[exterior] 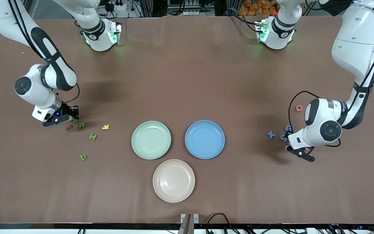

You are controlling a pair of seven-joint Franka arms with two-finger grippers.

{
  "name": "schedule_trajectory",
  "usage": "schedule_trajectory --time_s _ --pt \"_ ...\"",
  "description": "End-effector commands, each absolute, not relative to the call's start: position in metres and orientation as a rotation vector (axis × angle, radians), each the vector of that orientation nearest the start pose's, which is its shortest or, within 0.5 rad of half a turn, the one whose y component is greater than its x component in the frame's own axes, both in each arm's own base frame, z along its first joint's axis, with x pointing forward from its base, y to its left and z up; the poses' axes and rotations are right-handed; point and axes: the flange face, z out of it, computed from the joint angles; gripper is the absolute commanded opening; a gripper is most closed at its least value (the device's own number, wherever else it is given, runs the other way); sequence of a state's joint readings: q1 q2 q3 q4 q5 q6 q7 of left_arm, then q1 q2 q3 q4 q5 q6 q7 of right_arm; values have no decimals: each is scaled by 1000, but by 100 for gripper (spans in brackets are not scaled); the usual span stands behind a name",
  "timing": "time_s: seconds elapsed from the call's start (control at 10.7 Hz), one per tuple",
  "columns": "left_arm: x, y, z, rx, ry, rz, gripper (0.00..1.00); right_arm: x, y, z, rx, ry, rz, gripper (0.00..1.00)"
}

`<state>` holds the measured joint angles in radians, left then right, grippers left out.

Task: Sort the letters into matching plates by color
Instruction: 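Grasp the blue m with the left gripper while the right gripper grasps B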

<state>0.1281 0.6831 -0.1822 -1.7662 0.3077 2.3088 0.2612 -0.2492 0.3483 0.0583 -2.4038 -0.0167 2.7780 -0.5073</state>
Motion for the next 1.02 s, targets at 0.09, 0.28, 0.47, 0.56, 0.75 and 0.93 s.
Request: schedule_trajectory --time_s 0.09,0.28,0.47,0.56,0.75,0.93 --pt "658 -25 200 -2926 732 163 0 484 -90 168 -3081 -542 -38 9" --pt "663 -26 210 -2931 719 178 0 486 -87 169 -3079 -546 -36 6" --pt "666 -33 225 -2950 686 156 0 493 -74 180 -3075 -509 -33 5" --pt "668 -40 230 -2954 660 152 0 498 -70 189 -3078 -464 -7 5" --pt "672 -60 240 -2960 606 159 0 506 -59 200 -3083 -418 -10 5" --pt "673 -87 247 -3012 521 146 0 518 -42 213 -3088 -347 23 5"
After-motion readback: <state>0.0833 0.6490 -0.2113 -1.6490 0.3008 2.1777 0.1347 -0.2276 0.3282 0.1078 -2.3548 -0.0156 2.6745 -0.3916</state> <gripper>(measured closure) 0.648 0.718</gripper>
